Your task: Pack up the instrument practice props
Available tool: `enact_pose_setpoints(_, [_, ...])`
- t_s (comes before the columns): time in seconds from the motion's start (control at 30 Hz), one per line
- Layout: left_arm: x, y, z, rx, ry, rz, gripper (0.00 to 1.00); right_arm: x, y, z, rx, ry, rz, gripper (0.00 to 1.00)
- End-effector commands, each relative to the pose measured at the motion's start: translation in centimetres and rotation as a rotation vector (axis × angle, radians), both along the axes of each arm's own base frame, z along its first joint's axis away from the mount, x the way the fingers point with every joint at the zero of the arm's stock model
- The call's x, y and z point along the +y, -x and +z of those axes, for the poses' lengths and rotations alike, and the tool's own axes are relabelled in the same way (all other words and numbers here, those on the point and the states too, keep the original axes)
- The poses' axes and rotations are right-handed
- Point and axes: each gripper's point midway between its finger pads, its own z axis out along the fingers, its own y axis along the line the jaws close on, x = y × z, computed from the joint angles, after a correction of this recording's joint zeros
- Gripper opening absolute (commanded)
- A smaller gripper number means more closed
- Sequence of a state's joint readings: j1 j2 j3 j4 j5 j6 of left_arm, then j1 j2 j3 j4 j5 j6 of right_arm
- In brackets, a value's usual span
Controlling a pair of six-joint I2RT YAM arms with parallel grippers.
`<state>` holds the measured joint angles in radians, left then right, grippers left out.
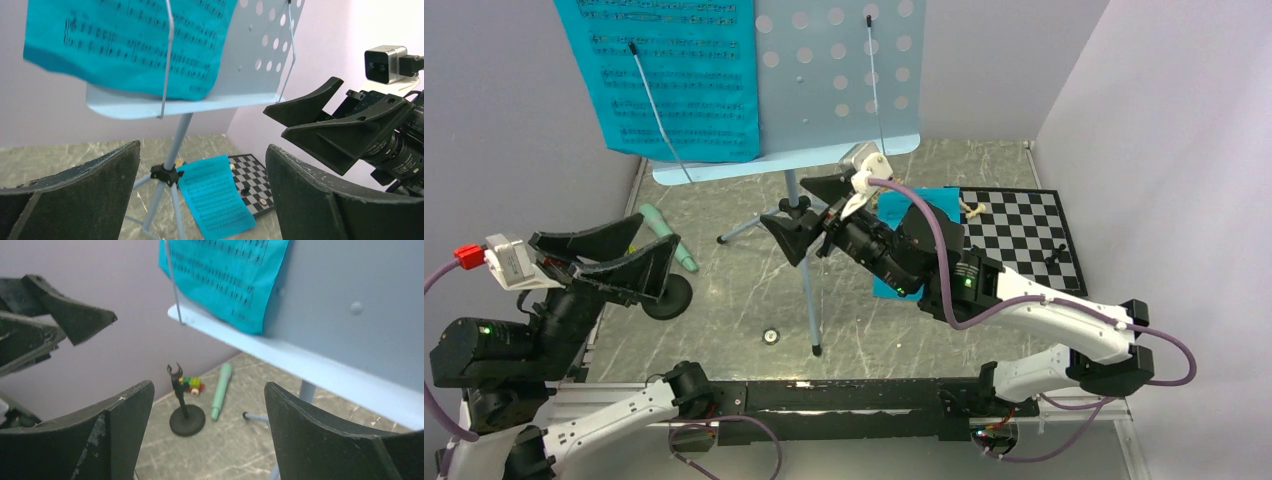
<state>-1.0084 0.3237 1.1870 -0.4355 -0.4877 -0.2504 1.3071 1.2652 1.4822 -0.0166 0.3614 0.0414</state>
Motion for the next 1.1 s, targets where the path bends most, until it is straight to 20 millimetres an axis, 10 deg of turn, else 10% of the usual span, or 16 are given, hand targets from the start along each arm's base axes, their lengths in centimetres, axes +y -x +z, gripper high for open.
enact_pose_setpoints(0.0, [0.5, 0.1, 4.5, -0.127, 0.031, 0.033, 0.99, -0.2, -1.3, 4.4, 0.002, -0.131, -0.085, 0.87])
enact_pose_setpoints(0.57, [0.5, -3.5, 13.9, -0.103, 0.069, 0.23, 0.89, 0.7, -8.1, 7.7, 0.152, -0.234, -0.273, 0.9])
enact_pose_setpoints(1.07, [-0.2, -4.4, 13.7, -0.072, 0.022, 0.254, 0.84, 3.4, -10.4, 5.8, 0.242, -0.2, -0.13, 0.88])
